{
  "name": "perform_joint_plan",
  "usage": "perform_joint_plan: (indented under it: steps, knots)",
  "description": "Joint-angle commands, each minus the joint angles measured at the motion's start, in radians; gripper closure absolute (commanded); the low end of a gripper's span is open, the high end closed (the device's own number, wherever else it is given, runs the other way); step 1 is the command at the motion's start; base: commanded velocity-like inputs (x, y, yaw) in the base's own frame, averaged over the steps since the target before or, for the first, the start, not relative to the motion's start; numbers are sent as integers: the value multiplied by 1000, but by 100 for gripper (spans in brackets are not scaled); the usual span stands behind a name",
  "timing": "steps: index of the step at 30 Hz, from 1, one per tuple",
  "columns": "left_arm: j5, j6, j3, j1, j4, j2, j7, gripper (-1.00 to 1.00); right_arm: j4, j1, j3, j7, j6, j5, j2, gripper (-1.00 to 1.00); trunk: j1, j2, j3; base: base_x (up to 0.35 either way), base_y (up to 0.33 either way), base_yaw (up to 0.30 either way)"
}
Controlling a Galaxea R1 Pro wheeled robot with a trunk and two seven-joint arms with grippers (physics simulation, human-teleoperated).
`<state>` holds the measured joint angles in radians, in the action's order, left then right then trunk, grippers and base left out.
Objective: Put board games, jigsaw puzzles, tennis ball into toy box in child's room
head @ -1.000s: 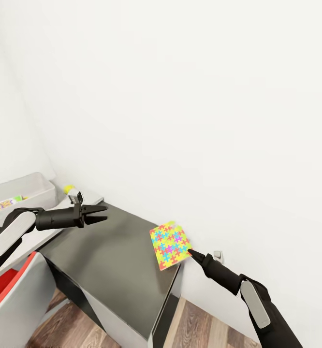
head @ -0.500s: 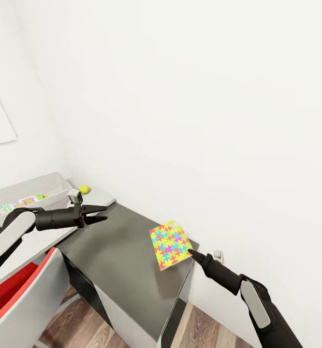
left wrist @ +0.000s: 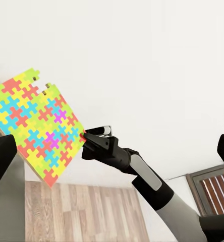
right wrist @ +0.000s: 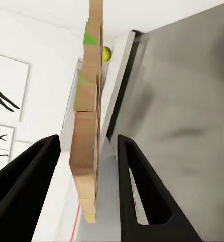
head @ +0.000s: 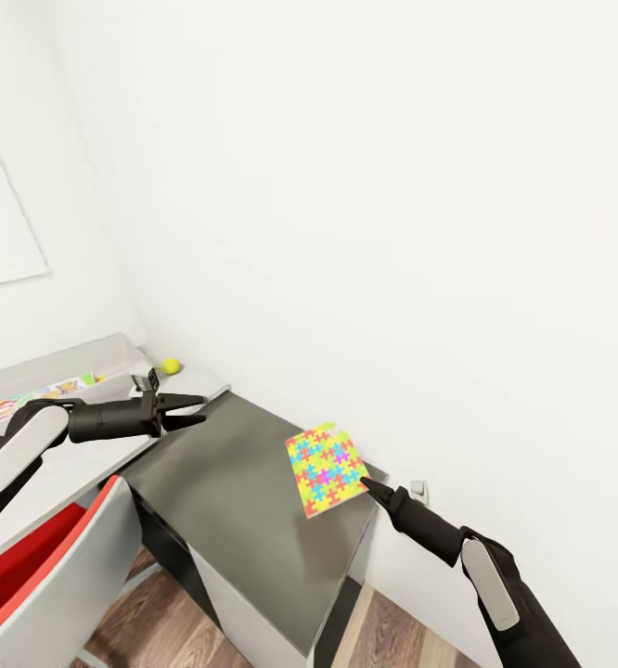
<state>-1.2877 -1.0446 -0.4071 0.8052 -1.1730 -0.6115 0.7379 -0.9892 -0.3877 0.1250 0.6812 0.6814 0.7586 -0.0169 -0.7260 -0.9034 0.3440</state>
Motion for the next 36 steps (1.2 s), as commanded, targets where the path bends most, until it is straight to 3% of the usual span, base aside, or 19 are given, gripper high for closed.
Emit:
perform_joint_plan:
  steps: [1, 12, 36]
  knots:
    - [1, -3, -3, 2, 1, -1, 5, -100, 0, 0, 1, 1, 6, 2, 0, 100, 4, 6, -3, 0, 0, 200]
    - [0, -3, -2, 2, 1, -2, 5, -100, 0, 0, 1, 1, 6, 2, 1, 100, 46, 83, -49, -124, 0, 214]
    - [1, -3, -1, 2, 3, -4, 5, -100, 0, 0, -1, 1, 4, 2, 2, 100, 138, 251, -149, -3, 0, 216]
